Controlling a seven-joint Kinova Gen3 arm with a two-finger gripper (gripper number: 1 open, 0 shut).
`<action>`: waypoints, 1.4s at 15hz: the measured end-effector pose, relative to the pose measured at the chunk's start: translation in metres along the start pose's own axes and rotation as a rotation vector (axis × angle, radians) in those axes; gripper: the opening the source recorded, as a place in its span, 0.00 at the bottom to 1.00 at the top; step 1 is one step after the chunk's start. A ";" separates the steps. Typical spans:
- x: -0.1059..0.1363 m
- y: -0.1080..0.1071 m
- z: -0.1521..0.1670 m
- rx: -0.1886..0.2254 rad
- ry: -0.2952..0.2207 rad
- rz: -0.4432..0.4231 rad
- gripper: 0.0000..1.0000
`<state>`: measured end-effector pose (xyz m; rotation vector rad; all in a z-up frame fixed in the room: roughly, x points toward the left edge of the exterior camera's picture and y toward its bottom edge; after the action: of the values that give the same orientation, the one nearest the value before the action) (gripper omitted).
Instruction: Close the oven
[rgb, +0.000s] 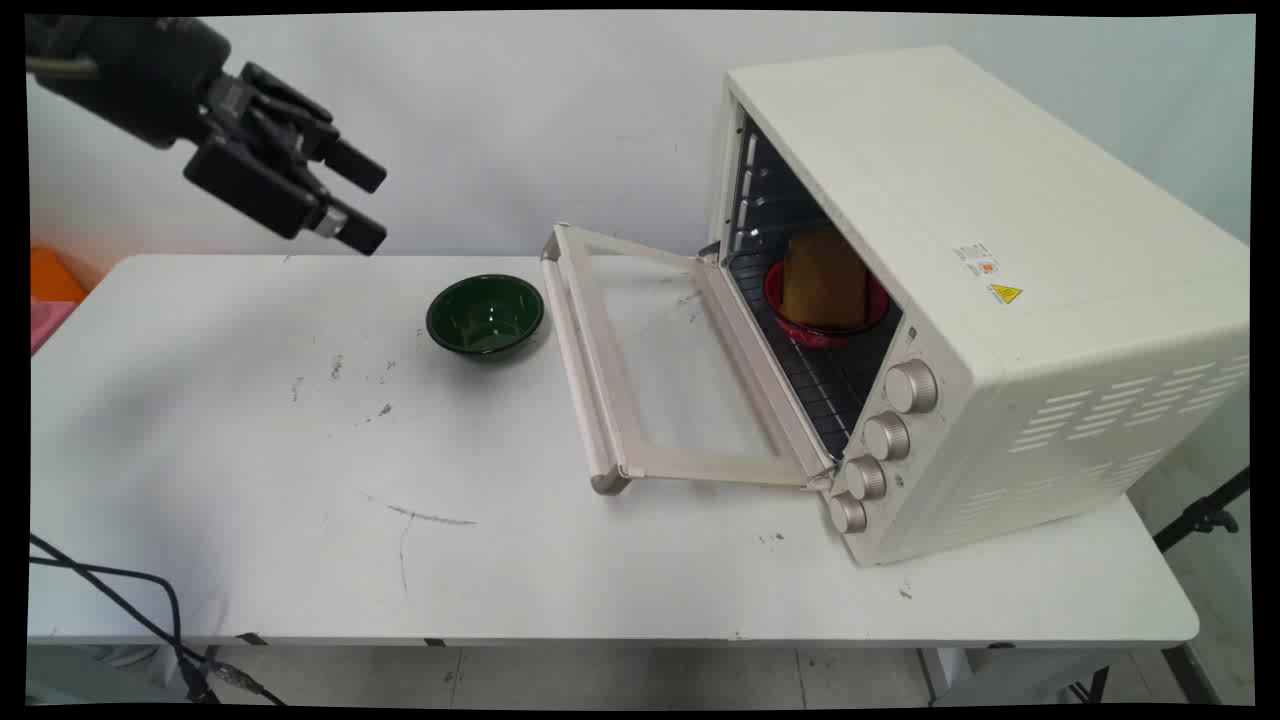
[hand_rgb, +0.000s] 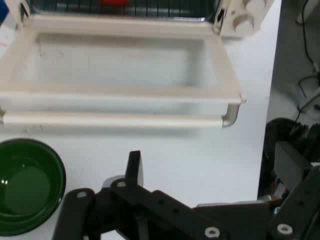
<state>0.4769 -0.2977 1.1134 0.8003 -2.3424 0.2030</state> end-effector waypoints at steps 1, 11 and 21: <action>-0.006 -0.002 0.003 -0.001 -0.006 -0.001 1.00; -0.063 -0.024 0.070 0.023 -0.059 0.010 1.00; -0.100 -0.039 0.157 0.024 -0.080 0.040 1.00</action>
<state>0.4771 -0.3323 0.9264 0.7864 -2.4367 0.2208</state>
